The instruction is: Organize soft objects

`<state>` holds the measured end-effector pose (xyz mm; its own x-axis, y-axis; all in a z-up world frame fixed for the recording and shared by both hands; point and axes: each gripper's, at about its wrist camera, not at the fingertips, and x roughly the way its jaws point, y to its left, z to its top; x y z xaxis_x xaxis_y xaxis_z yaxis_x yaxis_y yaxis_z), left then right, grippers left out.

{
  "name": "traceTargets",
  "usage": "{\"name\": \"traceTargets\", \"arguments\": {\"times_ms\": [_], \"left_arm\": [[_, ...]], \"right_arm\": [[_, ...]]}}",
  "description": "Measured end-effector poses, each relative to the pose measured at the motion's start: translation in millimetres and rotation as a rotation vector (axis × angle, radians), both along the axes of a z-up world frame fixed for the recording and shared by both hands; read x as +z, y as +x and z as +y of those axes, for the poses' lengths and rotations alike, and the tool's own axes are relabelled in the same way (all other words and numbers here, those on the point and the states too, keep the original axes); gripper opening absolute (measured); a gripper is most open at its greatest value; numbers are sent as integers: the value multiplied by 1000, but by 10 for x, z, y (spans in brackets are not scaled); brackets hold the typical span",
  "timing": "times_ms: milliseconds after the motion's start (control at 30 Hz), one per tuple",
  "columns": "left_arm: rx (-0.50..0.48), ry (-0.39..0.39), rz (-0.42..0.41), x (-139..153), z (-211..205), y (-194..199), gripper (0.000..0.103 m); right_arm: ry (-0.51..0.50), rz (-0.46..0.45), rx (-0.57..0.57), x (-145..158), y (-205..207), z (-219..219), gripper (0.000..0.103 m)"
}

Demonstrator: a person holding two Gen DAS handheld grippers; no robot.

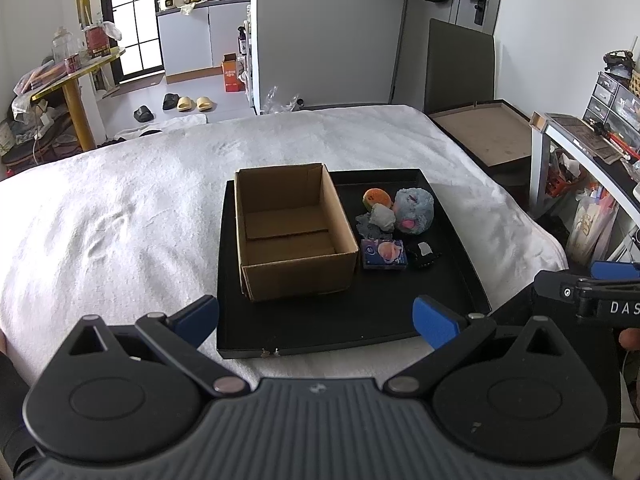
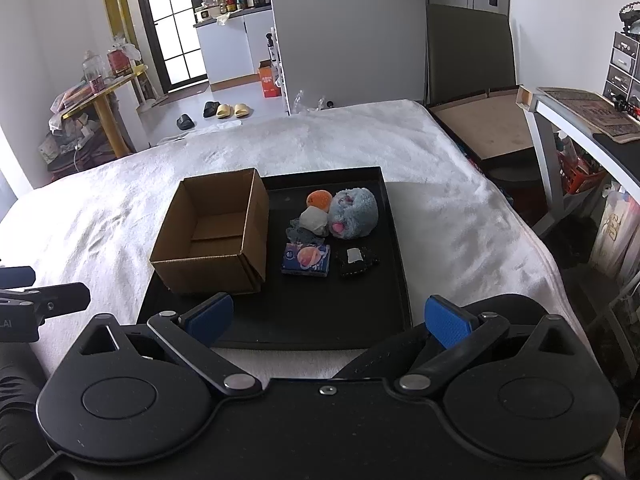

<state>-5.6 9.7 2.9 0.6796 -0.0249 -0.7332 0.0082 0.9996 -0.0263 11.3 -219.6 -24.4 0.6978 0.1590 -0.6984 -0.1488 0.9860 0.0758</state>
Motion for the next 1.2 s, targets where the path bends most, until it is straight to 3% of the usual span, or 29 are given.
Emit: {"name": "traceTargets", "arguments": {"times_ms": [467, 1200], "left_arm": [[12, -31, 37, -228, 54, 261, 103], [158, -42, 79, -692, 172, 868, 102]], "right_arm": [[2, -1, -30, -158, 193, -49, 103], [67, 39, -45, -668, 794, -280, 103]]}}
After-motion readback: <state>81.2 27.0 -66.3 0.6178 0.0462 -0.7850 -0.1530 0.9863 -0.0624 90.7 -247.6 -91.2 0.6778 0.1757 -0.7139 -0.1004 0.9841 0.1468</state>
